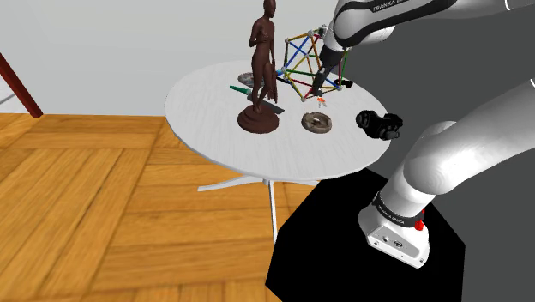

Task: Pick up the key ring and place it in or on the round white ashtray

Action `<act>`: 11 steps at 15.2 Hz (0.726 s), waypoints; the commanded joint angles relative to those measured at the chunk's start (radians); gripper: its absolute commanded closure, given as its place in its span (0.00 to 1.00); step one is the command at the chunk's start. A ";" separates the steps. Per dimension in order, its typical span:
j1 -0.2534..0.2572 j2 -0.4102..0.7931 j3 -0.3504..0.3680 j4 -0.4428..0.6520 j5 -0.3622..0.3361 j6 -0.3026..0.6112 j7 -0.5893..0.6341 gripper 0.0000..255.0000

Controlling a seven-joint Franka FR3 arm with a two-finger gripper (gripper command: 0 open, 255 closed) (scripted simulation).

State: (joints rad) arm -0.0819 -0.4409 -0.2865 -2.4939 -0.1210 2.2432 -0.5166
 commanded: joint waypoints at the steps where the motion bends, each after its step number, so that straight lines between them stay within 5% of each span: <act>1: 0.008 0.187 -0.008 -0.005 -0.002 -0.004 0.012 1.00; 3: 0.015 0.187 -0.014 -0.005 -0.004 -0.004 0.014 1.00; 4: 0.021 0.210 -0.009 0.010 0.000 0.002 0.022 0.00; 9: 0.020 0.187 -0.019 -0.005 -0.006 -0.004 0.015 0.00; 11: 0.022 0.148 -0.014 0.033 -0.011 -0.079 0.021 0.00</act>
State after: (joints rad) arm -0.0508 -0.3965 -0.2825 -2.4603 -0.1258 2.1958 -0.4868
